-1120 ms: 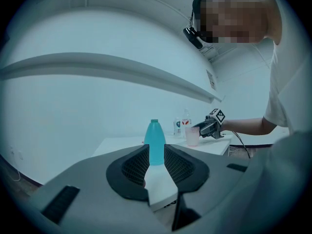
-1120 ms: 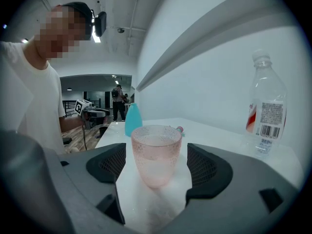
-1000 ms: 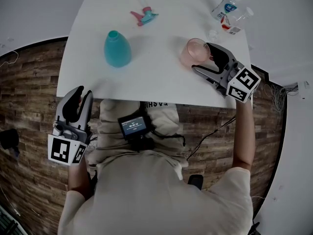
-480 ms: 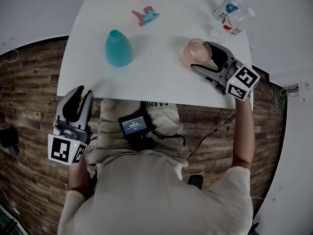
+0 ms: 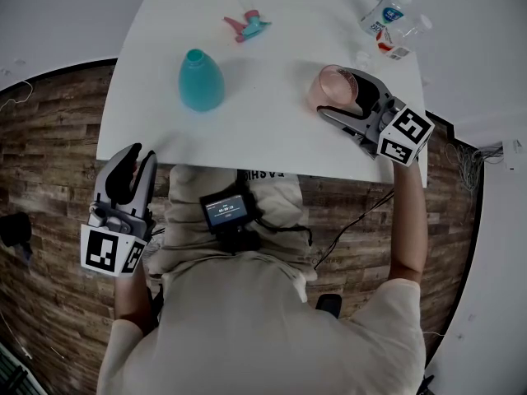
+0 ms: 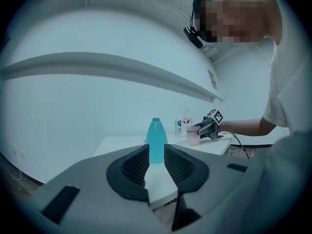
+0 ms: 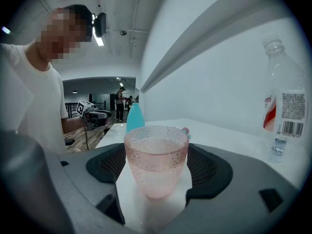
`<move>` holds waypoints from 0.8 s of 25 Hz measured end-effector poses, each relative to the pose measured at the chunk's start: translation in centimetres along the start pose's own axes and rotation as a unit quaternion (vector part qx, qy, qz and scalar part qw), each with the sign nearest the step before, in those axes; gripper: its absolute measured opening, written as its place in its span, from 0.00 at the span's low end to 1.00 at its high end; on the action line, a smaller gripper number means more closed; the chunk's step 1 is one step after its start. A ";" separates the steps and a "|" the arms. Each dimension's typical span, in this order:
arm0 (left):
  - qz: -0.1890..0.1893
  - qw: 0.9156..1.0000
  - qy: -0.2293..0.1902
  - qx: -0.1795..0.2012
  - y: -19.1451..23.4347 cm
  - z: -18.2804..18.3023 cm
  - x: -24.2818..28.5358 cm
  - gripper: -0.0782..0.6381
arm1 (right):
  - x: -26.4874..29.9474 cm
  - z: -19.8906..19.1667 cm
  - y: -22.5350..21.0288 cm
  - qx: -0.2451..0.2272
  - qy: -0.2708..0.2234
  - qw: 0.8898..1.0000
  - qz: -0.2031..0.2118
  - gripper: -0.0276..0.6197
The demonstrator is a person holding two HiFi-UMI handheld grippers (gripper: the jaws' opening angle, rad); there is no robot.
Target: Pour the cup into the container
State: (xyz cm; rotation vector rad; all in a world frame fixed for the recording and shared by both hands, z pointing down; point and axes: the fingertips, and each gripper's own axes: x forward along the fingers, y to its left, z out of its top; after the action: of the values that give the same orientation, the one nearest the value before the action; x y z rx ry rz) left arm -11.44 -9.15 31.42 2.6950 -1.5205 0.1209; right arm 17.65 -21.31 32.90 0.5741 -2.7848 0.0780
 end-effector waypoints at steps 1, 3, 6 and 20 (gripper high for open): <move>0.000 1.000 0.000 0.000 0.1 0.0 0.0 0.26 | 0.1 0.0 0.0 0.001 0.000 1.000 0.001 0.62; 0.001 1.000 -0.001 0.000 0.1 0.0 -0.1 0.25 | 0.2 -0.1 0.0 0.002 -0.001 1.000 0.001 0.62; 0.001 1.000 0.000 0.000 0.1 -0.1 0.0 0.26 | 0.3 -0.3 -0.1 0.001 0.002 1.000 0.002 0.62; 0.002 1.000 0.000 0.000 0.3 -0.1 -0.1 0.25 | 0.4 -0.4 -0.3 -0.007 -0.001 1.000 -0.023 0.62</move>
State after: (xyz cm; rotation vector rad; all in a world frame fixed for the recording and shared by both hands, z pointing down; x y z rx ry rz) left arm -11.75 -9.21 31.50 2.6920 -1.5254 0.1203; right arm 17.52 -21.71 33.36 0.6352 -2.7701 0.0466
